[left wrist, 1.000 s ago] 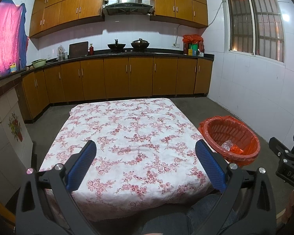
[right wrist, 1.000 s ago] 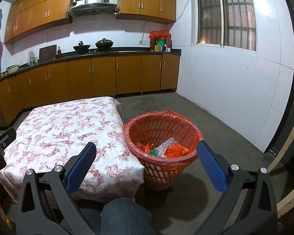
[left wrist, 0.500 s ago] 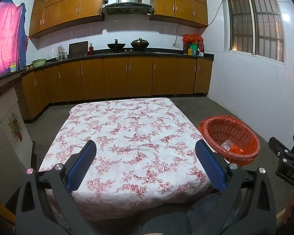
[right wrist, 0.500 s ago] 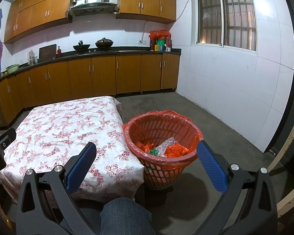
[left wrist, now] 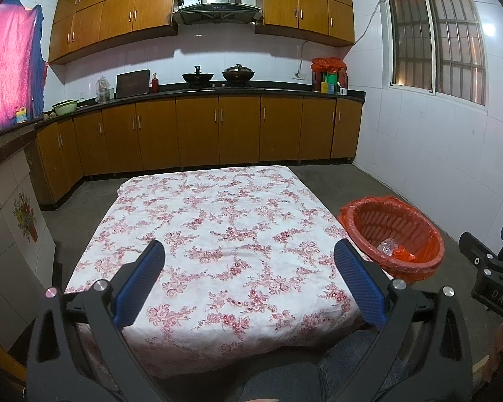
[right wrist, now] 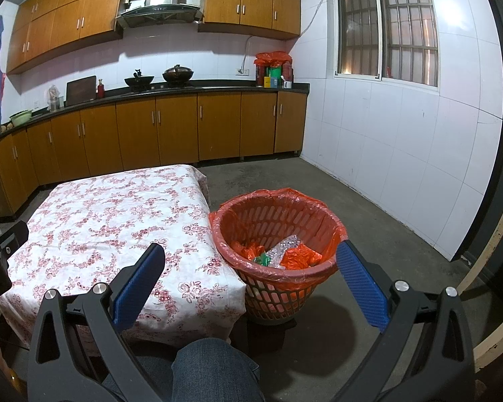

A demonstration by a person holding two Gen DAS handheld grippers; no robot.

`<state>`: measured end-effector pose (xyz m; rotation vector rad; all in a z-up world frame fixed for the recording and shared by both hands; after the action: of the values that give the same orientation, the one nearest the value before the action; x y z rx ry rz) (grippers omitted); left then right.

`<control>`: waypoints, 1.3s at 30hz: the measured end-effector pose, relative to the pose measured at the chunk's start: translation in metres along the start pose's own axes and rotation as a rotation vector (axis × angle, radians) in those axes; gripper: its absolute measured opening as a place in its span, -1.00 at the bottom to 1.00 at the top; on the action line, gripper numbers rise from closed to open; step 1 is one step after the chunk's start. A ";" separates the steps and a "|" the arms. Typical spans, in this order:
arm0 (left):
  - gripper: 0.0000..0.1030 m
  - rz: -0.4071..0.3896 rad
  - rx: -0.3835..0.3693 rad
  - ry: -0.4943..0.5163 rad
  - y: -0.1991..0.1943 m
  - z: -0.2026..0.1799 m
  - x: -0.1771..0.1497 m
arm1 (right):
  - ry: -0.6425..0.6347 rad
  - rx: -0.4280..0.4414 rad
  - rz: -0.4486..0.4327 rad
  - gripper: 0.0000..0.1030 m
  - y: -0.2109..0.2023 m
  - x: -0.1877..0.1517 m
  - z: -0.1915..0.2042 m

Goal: Collect trash

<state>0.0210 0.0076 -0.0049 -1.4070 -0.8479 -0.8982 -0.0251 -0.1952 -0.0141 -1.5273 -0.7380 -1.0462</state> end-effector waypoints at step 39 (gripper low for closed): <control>0.92 0.002 0.001 -0.002 0.000 -0.001 -0.002 | 0.003 0.000 0.002 0.96 0.000 0.001 -0.002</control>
<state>0.0199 0.0063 -0.0065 -1.4079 -0.8483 -0.8949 -0.0248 -0.1975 -0.0131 -1.5256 -0.7345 -1.0467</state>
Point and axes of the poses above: each gripper's, at about its wrist camera, not at the fingertips, and y roughly the way its jaws point, z to its left, x to its top, the point moved 1 cm from there along y, roughly the way its jaws point, and after that the axes turned 1 degree about x, right-handed, at the moved point
